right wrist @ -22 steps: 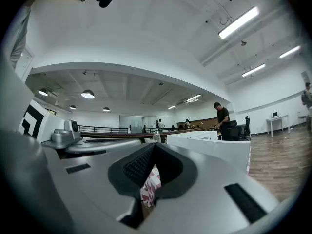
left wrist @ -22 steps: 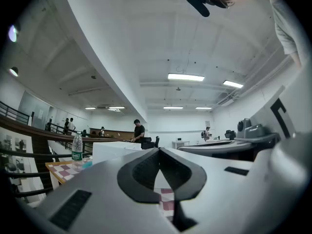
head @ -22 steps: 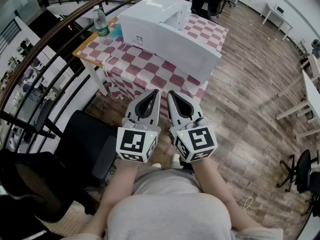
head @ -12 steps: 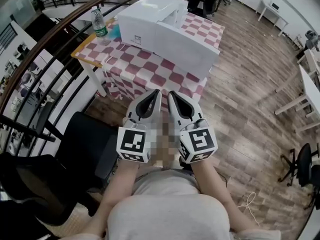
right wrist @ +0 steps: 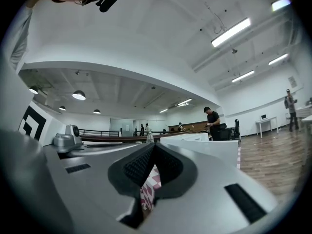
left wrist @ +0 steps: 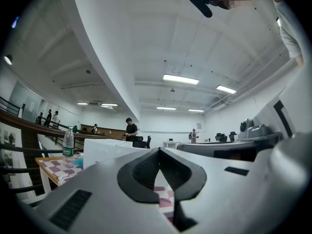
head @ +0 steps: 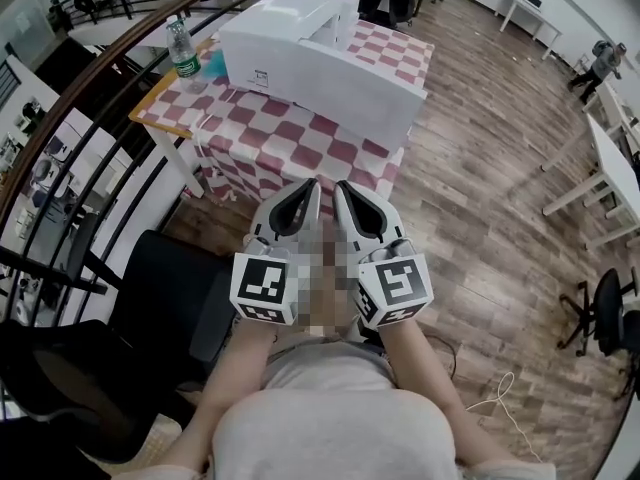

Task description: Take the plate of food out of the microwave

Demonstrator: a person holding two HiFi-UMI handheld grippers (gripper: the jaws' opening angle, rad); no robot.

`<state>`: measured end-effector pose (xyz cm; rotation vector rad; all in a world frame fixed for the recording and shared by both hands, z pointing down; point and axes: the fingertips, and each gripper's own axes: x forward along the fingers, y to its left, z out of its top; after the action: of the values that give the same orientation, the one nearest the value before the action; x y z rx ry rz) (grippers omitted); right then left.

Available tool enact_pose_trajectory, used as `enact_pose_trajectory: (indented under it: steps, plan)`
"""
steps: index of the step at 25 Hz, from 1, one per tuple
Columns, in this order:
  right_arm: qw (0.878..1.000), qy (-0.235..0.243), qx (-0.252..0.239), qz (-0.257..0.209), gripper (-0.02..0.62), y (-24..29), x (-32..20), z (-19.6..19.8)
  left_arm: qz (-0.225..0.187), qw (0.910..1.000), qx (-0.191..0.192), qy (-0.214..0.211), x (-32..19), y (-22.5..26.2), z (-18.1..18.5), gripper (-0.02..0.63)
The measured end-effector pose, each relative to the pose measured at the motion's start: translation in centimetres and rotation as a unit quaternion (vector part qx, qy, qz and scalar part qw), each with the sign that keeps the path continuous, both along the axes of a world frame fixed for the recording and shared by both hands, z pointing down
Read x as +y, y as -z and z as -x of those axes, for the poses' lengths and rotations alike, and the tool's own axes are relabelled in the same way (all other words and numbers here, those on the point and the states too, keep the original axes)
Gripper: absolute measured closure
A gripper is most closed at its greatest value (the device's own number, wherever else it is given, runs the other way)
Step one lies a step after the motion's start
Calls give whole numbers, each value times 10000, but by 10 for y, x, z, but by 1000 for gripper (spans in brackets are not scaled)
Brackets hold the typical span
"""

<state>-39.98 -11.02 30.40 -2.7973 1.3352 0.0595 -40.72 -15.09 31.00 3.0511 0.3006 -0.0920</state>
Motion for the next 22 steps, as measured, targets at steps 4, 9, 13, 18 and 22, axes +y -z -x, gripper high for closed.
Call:
enact_pose_trajectory:
  steps: [4,9,13,18,22]
  plan:
    - [10000,-33,-5,2,569,0,5,-8,38,10000,3,-28,3,2,-11,604]
    - [10000,-7,0,48,569,-1,18,-20,65,10000,14,-68,17,4,-26,604]
    - [10000,-52,-33,56,569,-1,35,-36,77,9999,-8,-108,35,3,-41,604]
    - [9998,-92,-115,109,569,-7,56,-55,122,9998,-91,-143,59,-3,-61,604]
    - [9995,-192,-180,175,569,-11,81,-73,113,9995,-139,-274,87,-5,-78,604]
